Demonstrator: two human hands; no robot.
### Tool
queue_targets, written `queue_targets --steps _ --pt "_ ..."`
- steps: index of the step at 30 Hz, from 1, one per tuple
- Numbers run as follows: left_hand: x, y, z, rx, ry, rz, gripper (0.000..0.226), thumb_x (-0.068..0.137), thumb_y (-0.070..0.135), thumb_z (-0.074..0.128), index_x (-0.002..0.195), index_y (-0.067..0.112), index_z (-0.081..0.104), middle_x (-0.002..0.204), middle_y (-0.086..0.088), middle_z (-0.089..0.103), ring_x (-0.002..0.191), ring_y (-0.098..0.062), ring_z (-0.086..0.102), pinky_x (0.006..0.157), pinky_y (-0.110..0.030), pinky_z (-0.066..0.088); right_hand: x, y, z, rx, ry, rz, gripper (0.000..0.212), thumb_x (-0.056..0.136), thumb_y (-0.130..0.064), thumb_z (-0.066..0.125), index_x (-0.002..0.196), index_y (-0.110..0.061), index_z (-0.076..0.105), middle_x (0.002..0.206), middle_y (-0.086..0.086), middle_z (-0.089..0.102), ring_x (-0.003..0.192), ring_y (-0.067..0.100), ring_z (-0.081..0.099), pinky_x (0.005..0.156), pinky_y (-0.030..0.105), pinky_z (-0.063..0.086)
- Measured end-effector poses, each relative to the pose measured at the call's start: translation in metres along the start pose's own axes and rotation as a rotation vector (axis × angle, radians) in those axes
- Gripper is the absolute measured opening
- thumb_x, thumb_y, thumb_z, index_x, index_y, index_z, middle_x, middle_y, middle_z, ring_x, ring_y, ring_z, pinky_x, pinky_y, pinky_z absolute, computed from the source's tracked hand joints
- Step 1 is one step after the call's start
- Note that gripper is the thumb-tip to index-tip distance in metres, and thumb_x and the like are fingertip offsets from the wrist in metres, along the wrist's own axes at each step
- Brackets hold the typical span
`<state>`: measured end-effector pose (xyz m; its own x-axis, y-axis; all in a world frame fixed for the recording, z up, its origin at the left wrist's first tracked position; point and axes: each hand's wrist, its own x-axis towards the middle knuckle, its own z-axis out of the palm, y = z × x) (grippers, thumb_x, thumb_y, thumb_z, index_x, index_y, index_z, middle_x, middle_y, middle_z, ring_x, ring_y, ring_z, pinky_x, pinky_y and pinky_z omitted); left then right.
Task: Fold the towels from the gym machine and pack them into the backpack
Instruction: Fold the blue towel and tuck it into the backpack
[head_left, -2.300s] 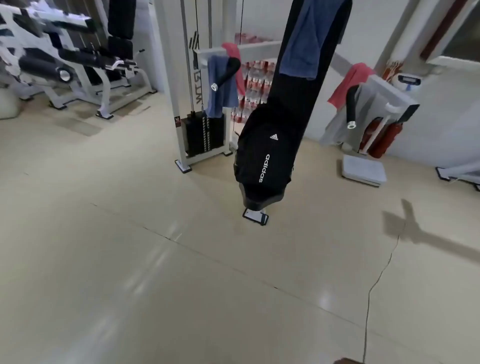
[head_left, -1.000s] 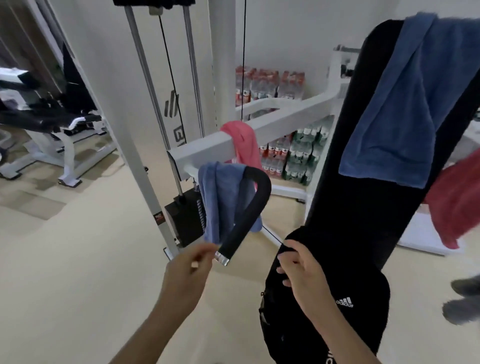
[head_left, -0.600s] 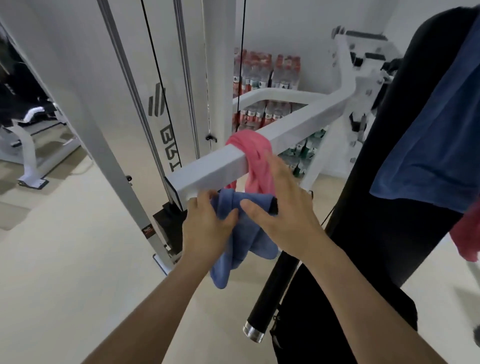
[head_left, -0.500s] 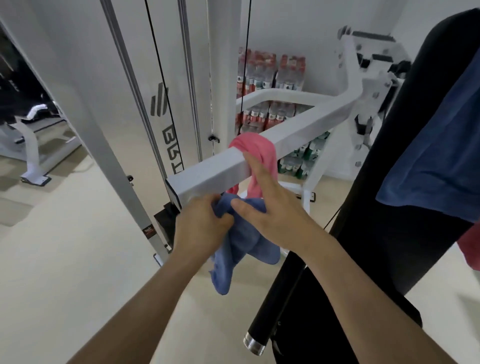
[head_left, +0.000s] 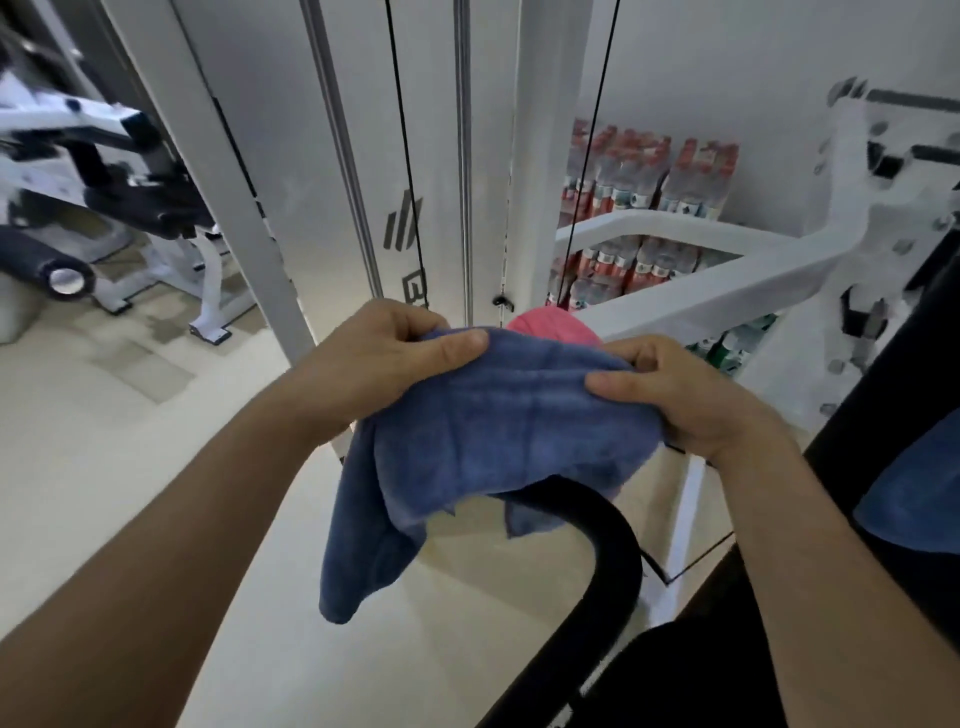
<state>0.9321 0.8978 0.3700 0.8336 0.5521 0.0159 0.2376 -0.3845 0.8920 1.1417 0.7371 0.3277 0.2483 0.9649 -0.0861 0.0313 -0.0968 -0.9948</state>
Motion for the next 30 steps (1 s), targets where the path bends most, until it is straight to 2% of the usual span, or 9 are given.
queue_targets --steps 3,6,9,13,17,21,23,26,30 --pt "0.005 -0.006 -0.015 0.063 -0.256 -0.08 0.046 0.061 0.049 0.081 0.063 0.006 0.064 0.057 0.0 0.056 0.055 -0.009 0.053 0.051 -0.02 0.042 -0.015 0.008 -0.022 0.296 0.078 -0.066 0.075 0.062 -0.038 0.085 0.108 0.015 0.058 0.102 0.028 0.06 0.079 0.03 0.065 0.07 0.03 0.055" --pt "0.007 -0.014 -0.015 -0.059 -0.339 -0.124 0.039 0.064 0.054 0.079 0.073 0.016 0.073 0.069 -0.002 0.068 0.065 -0.012 0.064 0.056 -0.02 0.05 -0.03 0.015 -0.007 0.743 0.155 -0.111 0.03 0.071 -0.027 0.071 0.086 -0.001 0.072 0.085 0.016 0.072 0.074 0.024 0.07 0.067 0.027 0.058" --pt "0.014 -0.021 0.001 -0.359 -0.11 -0.12 0.029 0.083 0.043 0.068 0.091 0.016 0.075 0.084 -0.005 0.072 0.077 -0.016 0.066 0.065 -0.024 0.054 -0.041 0.017 0.02 1.074 0.269 -0.151 0.024 0.074 -0.022 0.055 0.064 -0.01 0.074 0.067 0.007 0.071 0.063 0.019 0.069 0.061 0.023 0.056" --pt "0.028 -0.011 0.025 -0.478 0.207 -0.14 0.022 0.096 0.03 0.053 0.095 0.017 0.071 0.085 -0.001 0.075 0.082 -0.016 0.07 0.065 -0.022 0.055 -0.045 0.023 0.044 1.23 0.184 -0.12 0.034 0.061 -0.025 0.073 0.088 -0.005 0.066 0.084 0.007 0.062 0.079 0.02 0.059 0.073 0.027 0.047" --pt "0.037 0.005 0.024 -0.851 0.334 -0.319 0.027 0.092 0.029 0.062 0.106 0.007 0.069 0.084 -0.006 0.073 0.076 -0.016 0.07 0.063 -0.024 0.057 -0.052 0.004 0.056 0.864 0.203 -0.025 0.031 0.086 -0.028 0.057 0.109 -0.012 0.07 0.106 0.006 0.07 0.098 0.021 0.067 0.087 0.032 0.052" --pt "0.031 0.013 0.015 -1.067 0.184 -0.184 0.024 0.095 0.003 0.049 0.11 0.017 0.061 0.086 -0.007 0.071 0.074 -0.018 0.068 0.065 -0.026 0.057 -0.05 -0.013 0.08 -0.39 0.665 -0.127 0.039 0.079 -0.039 0.068 0.114 -0.038 0.052 0.116 -0.013 0.054 0.104 -0.003 0.055 0.087 0.016 0.047" --pt "0.024 0.018 0.012 -1.141 0.123 -0.098 0.045 0.09 -0.013 0.039 0.111 0.022 0.057 0.096 -0.016 0.063 0.077 -0.021 0.063 0.063 -0.028 0.056 -0.05 -0.022 0.109 -0.347 0.667 -0.242 0.052 0.069 -0.049 0.072 0.114 -0.044 0.045 0.11 -0.015 0.05 0.095 -0.004 0.054 0.079 0.015 0.048" --pt "0.004 0.025 0.009 -1.242 -0.046 -0.02 0.052 0.082 -0.021 0.031 0.109 0.015 0.057 0.111 -0.016 0.051 0.092 -0.024 0.058 0.07 -0.027 0.054 -0.037 -0.023 0.155 -0.427 0.471 -0.207 0.081 0.068 -0.05 0.078 0.129 -0.057 0.024 0.139 -0.018 0.045 0.126 0.002 0.048 0.1 0.028 0.045" --pt "-0.019 0.012 0.005 -0.809 -0.177 0.243 0.062 0.071 -0.027 0.039 0.118 0.011 0.056 0.122 -0.006 0.054 0.107 -0.016 0.063 0.093 -0.029 0.051 -0.045 -0.018 0.183 0.06 0.781 -0.259 0.047 0.074 0.001 0.055 0.111 -0.027 0.055 0.091 0.009 0.069 0.077 0.03 0.066 0.067 0.045 0.056"
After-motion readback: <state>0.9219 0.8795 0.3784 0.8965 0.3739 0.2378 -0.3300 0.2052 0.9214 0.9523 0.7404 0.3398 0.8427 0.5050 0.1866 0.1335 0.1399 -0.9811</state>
